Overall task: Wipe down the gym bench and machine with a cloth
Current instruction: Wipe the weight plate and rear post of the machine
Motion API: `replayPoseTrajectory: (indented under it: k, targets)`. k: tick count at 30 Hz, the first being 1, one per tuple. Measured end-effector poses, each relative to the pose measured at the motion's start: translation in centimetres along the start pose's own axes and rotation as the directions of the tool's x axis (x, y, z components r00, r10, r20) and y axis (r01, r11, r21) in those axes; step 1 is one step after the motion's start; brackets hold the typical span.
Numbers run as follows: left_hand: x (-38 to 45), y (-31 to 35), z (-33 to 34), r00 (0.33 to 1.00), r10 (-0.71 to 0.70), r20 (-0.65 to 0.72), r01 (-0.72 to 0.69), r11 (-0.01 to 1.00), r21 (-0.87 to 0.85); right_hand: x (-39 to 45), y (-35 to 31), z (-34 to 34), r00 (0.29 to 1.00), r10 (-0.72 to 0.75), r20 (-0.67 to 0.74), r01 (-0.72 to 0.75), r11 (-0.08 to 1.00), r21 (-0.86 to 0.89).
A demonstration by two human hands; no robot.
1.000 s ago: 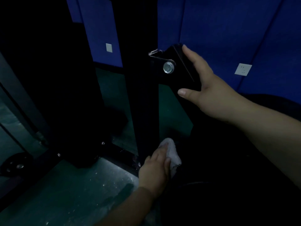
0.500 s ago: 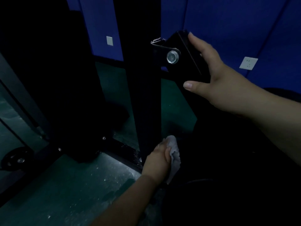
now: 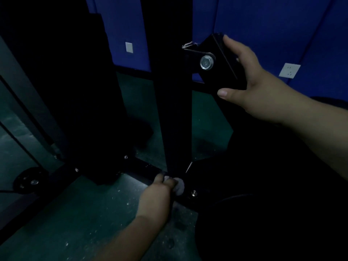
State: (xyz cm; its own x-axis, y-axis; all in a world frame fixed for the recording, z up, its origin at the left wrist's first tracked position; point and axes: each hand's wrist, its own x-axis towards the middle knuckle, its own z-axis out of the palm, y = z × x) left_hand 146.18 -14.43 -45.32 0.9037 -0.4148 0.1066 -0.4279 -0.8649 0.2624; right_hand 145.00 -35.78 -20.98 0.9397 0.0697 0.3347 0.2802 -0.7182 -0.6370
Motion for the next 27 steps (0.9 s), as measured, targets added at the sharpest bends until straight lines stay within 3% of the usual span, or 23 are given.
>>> replayPoseTrajectory:
  k: [3, 6, 8, 11, 12, 15, 17, 19, 22, 27]
  targets:
    - [0.8, 2.1, -0.4, 0.991, -0.030, -0.129, 0.020, 0.997, -0.078, 0.0, 0.1, -0.1, 1.000, 0.001, 0.008, -0.001, 1.000, -0.012]
    - [2.9, 4.7, 0.4, 0.977, 0.034, -0.210, -0.069, 0.985, -0.159, 0.1, 0.3, -0.2, 1.000, -0.009, 0.009, 0.009, 1.000, -0.010]
    - [3.5, 5.7, 1.3, 0.975, 0.078, -0.209, -0.122, 0.971, -0.205, 0.1, 0.4, -0.2, 1.000, -0.004, 0.008, 0.004, 1.000, -0.008]
    - [2.7, 6.6, 2.9, 0.983, 0.132, -0.125, -0.174, 0.890, -0.423, 0.1, 0.4, -0.3, 1.000, -0.005, 0.014, 0.005, 1.000, -0.009]
    - [2.3, 6.3, 3.6, 0.959, 0.191, -0.207, -0.255, 0.902, -0.349, 0.1, 0.4, -0.3, 1.000, -0.002, 0.016, 0.002, 1.000, -0.007]
    - [2.3, 4.7, 5.1, 0.930, 0.263, -0.256, -0.335, 0.892, -0.303, 0.1, 0.3, -0.4, 1.000, 0.001, 0.017, -0.001, 1.000, -0.002]
    - [3.7, 4.2, 5.0, 0.940, 0.203, -0.275, -0.293, 0.892, -0.344, 0.0, 0.2, -0.4, 1.000, -0.003, 0.018, 0.003, 1.000, 0.000]
    - [4.6, 4.4, 4.4, 0.959, 0.191, -0.208, -0.252, 0.911, -0.327, 0.0, 0.1, -0.4, 1.000, -0.004, 0.021, 0.004, 1.000, -0.001]
    - [5.4, 5.2, 3.1, 0.979, 0.166, -0.120, -0.184, 0.970, -0.160, 0.1, 0.2, -0.5, 0.999, 0.003, 0.032, -0.003, 1.000, -0.002]
    - [5.2, 4.8, 2.5, 0.981, 0.186, 0.055, -0.171, 0.962, -0.212, 0.2, 0.5, -0.5, 1.000, 0.009, 0.026, -0.009, 1.000, 0.007]
